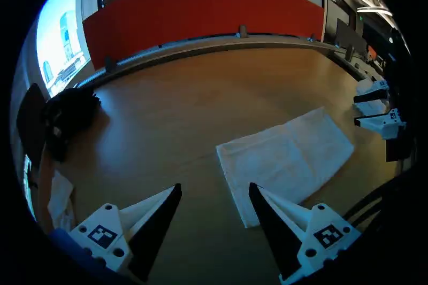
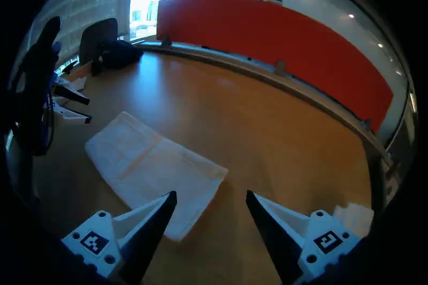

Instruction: Fold towel

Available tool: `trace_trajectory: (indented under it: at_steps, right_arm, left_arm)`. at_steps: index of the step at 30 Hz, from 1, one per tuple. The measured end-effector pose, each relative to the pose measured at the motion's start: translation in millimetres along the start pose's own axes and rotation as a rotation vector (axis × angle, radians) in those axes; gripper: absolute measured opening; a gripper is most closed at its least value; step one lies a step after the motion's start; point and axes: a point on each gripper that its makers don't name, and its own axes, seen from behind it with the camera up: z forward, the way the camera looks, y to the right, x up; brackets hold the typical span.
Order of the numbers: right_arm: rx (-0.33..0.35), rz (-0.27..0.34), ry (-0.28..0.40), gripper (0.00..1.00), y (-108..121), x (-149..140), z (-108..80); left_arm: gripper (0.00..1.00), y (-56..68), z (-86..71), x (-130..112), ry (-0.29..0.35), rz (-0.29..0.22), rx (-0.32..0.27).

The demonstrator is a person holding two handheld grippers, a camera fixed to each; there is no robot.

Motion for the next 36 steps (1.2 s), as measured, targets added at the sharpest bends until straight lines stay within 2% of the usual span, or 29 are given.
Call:
trace_trajectory:
  at_steps: [6,12,22,36]
  right_arm:
    - [-0.007,0.011,-0.001,1.00,-5,-10,-16.1]
    - [-0.010,0.022,-0.003,1.00,-7,-13,-21.8]
    - [0.022,-0.017,-0.003,1.00,-14,-11,-20.6]
    - [0.081,-0.077,-0.028,1.00,-23,-15,-11.8]
  left_arm:
    - [0.93,-1.6,-14.7,-11,0.007,-0.009,0.009]
    - [0.93,-6.5,-22.0,-16,0.010,-0.017,0.023]
    - [0.93,-15.5,-39.5,-24,0.029,-0.057,0.059]
    - [0.93,-35.8,-69.2,-42,0.072,-0.132,0.127]
